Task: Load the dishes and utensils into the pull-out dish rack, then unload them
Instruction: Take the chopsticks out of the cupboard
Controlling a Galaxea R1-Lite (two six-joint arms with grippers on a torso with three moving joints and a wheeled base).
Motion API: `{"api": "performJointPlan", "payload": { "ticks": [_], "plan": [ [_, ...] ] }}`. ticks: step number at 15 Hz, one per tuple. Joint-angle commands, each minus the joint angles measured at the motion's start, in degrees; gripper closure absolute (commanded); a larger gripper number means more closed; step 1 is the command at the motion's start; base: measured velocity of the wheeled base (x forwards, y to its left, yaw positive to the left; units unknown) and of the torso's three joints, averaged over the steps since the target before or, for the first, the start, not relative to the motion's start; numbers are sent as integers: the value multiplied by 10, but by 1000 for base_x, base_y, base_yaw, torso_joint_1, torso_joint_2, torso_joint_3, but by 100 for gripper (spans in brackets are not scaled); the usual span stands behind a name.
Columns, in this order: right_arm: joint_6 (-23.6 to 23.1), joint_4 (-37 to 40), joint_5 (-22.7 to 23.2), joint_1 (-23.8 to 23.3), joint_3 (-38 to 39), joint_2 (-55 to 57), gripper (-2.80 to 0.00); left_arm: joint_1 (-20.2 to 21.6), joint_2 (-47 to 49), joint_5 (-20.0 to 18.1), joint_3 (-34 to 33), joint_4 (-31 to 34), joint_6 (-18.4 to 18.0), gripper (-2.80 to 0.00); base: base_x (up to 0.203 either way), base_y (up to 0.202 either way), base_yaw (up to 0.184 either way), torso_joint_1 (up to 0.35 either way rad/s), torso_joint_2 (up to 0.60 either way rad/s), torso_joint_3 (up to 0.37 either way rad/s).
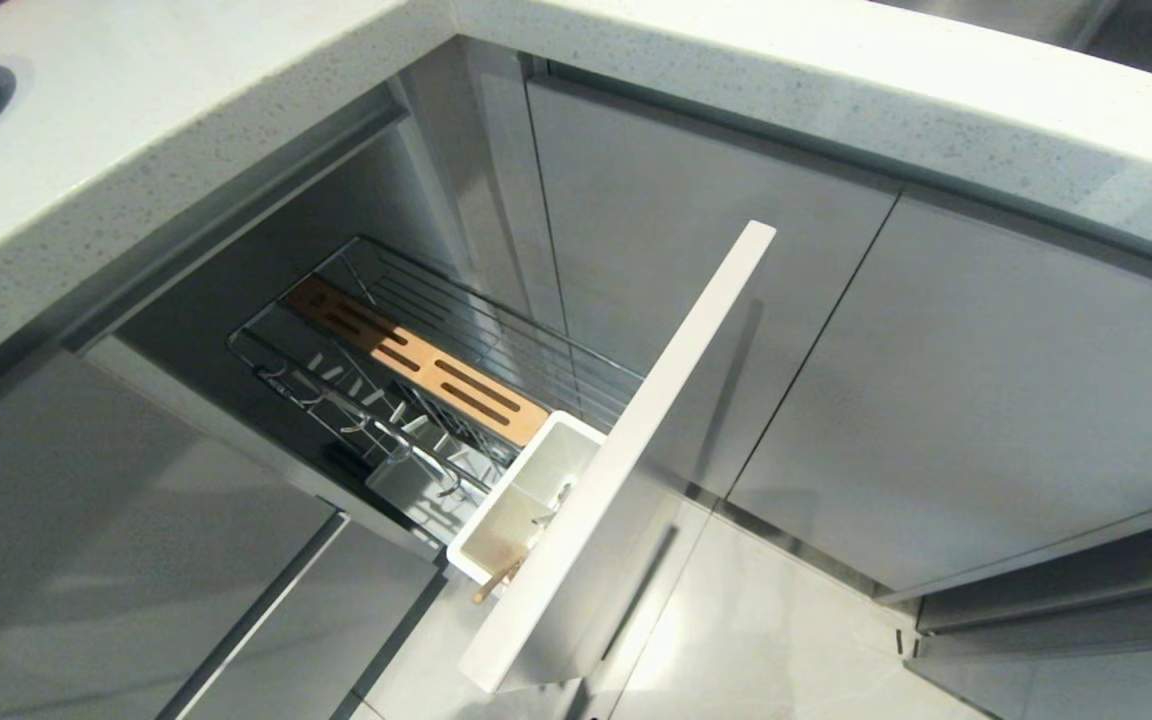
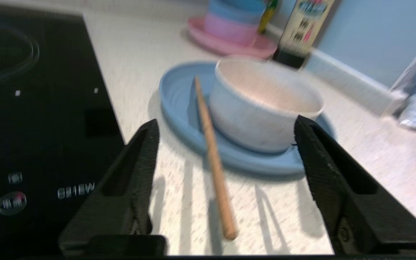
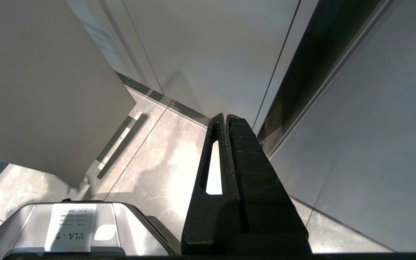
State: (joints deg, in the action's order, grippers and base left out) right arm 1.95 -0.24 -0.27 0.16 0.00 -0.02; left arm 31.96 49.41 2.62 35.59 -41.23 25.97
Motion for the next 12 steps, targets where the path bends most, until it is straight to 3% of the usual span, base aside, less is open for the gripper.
{"api": "performJointPlan", "payload": {
  "ticks": [1,3,4,7,10,12],
  "plan": [
    [1,0,0,-1,1,-2,0,0,-17,0,25,-2,0,-280,0,0,0,0,0,0],
    [0,0,0,0,1,-2,0,-3,-26,-2,61,-1,-15,-280,0,0,0,0,0,0],
    [0,0,0,0,1,-2,0,-7,-31,-4,82,6,-22,0,0,0,0,0,0,0],
    [1,0,0,-1,1,-2,0,-24,-36,-4,172,77,-25,0,0,0,0,0,0,0],
    [0,0,0,0,1,-2,0,-56,-30,-5,302,200,-22,0,0,0,0,0,0,0],
    [1,0,0,-1,1,-2,0,-85,-13,-5,386,279,-1,0,0,0,0,0,0,0]
  ]
}}
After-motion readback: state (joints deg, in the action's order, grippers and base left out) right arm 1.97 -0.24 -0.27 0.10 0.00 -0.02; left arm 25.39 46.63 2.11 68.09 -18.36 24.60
